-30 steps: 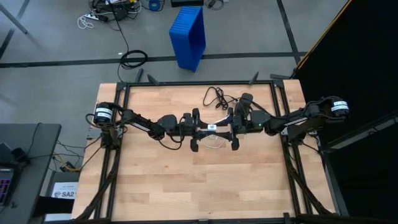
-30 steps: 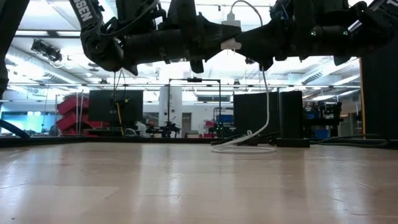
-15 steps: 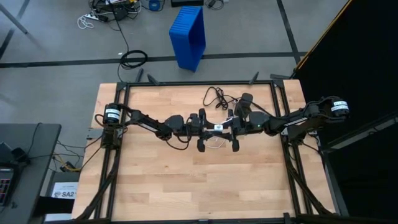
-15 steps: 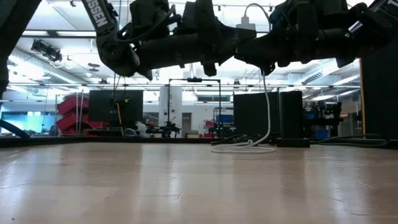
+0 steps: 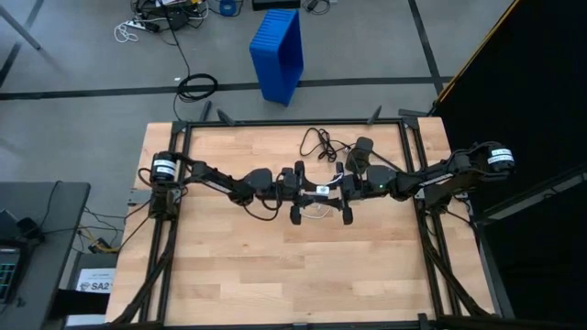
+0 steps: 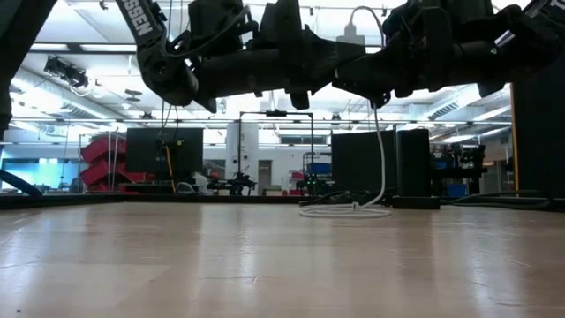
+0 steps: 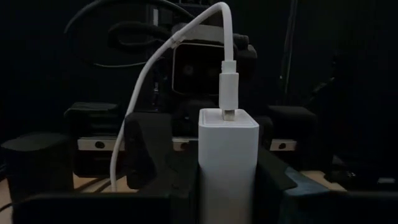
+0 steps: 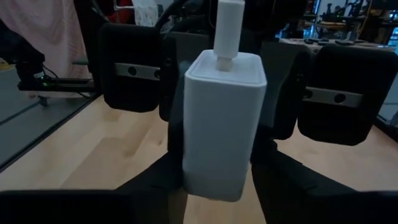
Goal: Insert USB
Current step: Insert the white charger cable into the white charger adapter
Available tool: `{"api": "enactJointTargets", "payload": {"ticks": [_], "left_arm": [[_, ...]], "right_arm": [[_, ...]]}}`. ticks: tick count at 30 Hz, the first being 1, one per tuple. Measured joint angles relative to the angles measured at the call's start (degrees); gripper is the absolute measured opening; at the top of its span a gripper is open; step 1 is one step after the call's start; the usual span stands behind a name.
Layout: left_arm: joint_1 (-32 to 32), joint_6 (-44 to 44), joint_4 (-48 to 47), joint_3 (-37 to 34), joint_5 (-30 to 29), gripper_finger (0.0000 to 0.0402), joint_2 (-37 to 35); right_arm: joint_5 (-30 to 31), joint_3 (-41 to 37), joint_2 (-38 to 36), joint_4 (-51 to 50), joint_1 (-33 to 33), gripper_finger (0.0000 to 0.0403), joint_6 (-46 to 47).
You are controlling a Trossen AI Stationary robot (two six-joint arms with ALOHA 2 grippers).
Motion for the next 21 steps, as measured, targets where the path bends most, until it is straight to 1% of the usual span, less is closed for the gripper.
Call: {"api": "enactJointTargets", "payload": {"ticks": [3, 5, 7, 9, 13, 16, 18, 21], "left_arm": [[0.01, 0.02, -0.32, -0.01, 0.23, 0.007, 0.0], [0.04, 0.01, -0.46, -0.05, 0.05, 0.007, 0.03], [0.11, -0.1, -0.54, -0.15, -1.18, 0.007, 0.09], [0.15, -0.31, -0.63, -0.15, -2.33, 0.0083, 0.11], [0.2, -2.03, -0.65, -0.15, -1.9, 0.0142, 0.15], [0.41, -3.25, -0.99, -0.17, -1.78, 0.0175, -0.26], [0.57, -3.34, -1.13, -0.2, -1.3, 0.0185, -0.57], [0.69, -3.36, -1.33, -0.2, -1.16, 0.0189, -0.94]], "right_arm": [[-0.01, 0.0, 0.0, -0.07, 0.0, 0.0122, -0.59], [0.17, 0.0, 0.0, -0.39, 0.0, 0.0096, -1.12], [1.6, 0.0, 0.0, -0.99, -0.06, 0.0071, -1.45], [1.55, 0.0, 0.0, -1.28, -0.15, 0.0071, -1.78], [0.62, 0.02, -0.02, -1.81, -0.14, 0.0071, -2.31], [0.9, 0.03, -0.07, -2.18, -0.26, 0.0071, -2.28], [1.11, 0.09, -0.13, -2.3, -0.37, 0.0071, -2.25], [1.11, 0.19, -0.22, -2.3, -0.37, 0.0071, -2.21]]}}
